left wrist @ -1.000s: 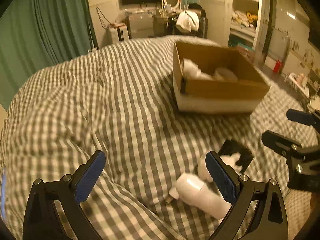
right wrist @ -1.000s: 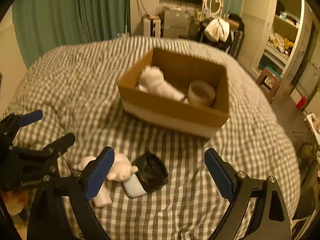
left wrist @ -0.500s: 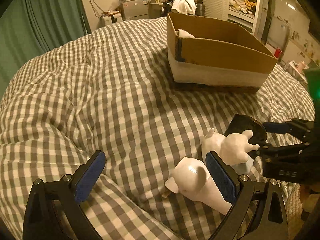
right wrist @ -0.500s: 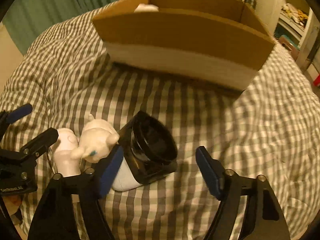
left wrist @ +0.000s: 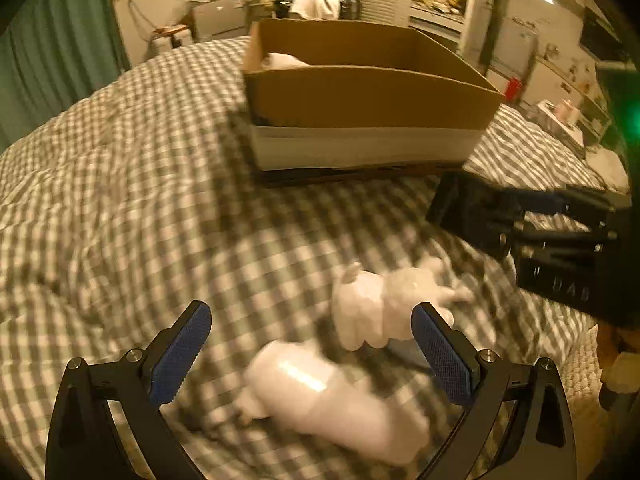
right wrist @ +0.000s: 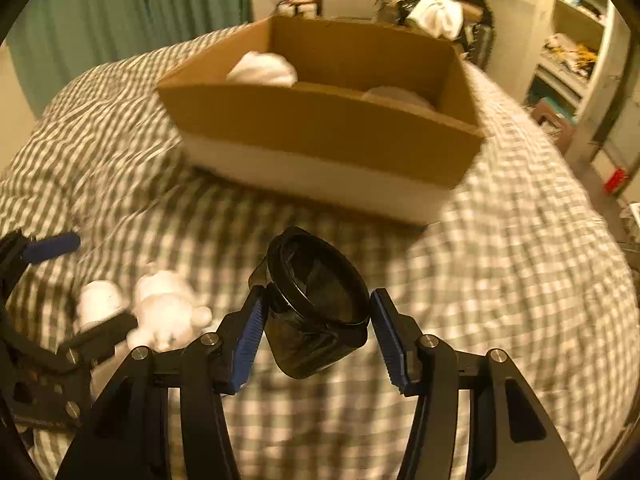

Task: Organize objects
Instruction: 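Grasp the white plush toy with the left tool while the right tool holds the cup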

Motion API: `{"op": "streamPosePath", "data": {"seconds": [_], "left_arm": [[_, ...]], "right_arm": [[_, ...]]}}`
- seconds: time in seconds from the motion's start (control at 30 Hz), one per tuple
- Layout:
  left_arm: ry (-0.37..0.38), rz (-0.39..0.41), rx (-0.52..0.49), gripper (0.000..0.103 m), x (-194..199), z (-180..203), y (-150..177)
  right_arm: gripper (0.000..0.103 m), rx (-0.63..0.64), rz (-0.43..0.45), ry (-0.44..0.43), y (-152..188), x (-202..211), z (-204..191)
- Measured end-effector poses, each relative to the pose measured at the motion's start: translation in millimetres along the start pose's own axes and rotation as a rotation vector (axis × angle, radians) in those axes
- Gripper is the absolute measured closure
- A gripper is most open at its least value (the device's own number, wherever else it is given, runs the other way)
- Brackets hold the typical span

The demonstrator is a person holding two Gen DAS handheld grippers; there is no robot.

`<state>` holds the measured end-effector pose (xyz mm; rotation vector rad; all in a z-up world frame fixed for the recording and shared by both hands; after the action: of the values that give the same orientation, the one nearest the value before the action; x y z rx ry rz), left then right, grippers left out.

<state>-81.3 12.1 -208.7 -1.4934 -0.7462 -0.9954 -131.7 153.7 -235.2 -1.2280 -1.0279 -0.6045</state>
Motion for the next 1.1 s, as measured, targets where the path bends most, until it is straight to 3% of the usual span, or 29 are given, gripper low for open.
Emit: {"op": "streamPosePath", "data": {"seconds": [0.27, 0.37, 0.5, 0.9, 1.1], "left_arm": [[0.076, -0.076, -0.013, 0.0, -36, 29, -10], [0.086, -0.083, -0.017, 0.006, -47, 35, -15], [0.062, -0.089, -0.05, 0.037, -57, 44, -17], [0.043, -0.028, -0.08, 0.038, -28, 53, -21], [0.007, -0.041, -0.058, 0.038, -11, 48, -29]], "right_arm": [[0.05, -0.054, 0.004, -0.006, -2, 4, 20], [0.05, -0.057, 0.007, -0.007, -2, 4, 23], [0.05, -0.069, 0.006, 0.003, -4, 3, 25], [0.05, -0.07, 0.024, 0.002, -5, 10, 24], [0.05, -0.034, 0.057, 0.051, -8, 23, 19]]}}
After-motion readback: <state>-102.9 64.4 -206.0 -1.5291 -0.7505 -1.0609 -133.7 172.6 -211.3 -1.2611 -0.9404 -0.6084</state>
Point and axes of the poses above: each gripper's, at about its wrist camera, not at the fingertips, and x roughly against the way its jaws point, z to its right, y to its underside, the point moved 5 cm from there along -x, roughly the way its jaws point, and after that the axes turned 5 degrees about -z, right-handed, at the moved point
